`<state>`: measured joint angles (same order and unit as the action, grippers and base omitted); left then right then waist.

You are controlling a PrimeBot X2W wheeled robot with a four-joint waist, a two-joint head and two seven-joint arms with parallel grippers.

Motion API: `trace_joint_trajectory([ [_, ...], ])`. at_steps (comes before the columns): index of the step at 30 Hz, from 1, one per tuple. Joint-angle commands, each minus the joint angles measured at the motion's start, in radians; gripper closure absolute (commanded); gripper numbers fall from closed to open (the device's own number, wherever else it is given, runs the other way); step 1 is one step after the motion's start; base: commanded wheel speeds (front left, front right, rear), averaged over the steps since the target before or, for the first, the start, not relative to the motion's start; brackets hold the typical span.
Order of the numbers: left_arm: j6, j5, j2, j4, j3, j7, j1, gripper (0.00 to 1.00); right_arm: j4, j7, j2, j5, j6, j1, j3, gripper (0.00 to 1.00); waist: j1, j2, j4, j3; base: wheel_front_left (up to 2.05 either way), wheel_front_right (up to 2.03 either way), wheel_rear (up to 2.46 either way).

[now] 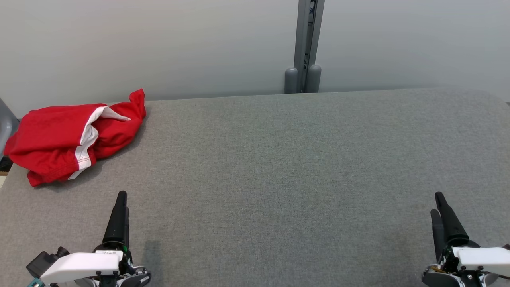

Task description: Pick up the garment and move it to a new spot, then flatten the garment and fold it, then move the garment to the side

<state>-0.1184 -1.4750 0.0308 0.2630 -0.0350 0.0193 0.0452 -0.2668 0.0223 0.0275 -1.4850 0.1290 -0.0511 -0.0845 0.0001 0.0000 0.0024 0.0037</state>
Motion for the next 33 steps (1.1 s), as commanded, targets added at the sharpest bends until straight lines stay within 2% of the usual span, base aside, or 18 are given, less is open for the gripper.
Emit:
trace_joint_trajectory([
  [1, 0.004, 0.02, 0.01, -0.023, 0.004, -0.006, 0.027, 0.0, 0.023, -0.009, 0.011, 0.019, 0.001, -0.011, -0.003, 0.0, 0.0, 0.0, 0.0, 0.0, 0.0, 0.0, 0.0],
  [18, 0.063, 0.33, 0.013, -0.082, 0.084, -0.068, 0.04, 0.0, 0.116, -0.072, 0.015, 0.344, 0.001, 0.011, 0.018, 0.0, 0.0, 0.0, 0.005, -0.004, 0.0, 0.0, 0.0],
  [30, 0.101, 0.624, 0.015, -0.087, 0.13, -0.113, 0.028, 0.0, 0.154, -0.116, 0.017, 0.594, 0.001, 0.03, 0.042, 0.0, 0.0, 0.0, 0.01, -0.007, 0.0, 0.0, 0.0],
  [33, 0.104, 0.664, 0.015, -0.086, 0.133, -0.119, 0.025, 0.0, 0.159, -0.122, 0.017, 0.639, 0.001, 0.032, 0.047, 0.0, 0.0, 0.0, 0.01, -0.007, 0.0, 0.0, 0.0],
])
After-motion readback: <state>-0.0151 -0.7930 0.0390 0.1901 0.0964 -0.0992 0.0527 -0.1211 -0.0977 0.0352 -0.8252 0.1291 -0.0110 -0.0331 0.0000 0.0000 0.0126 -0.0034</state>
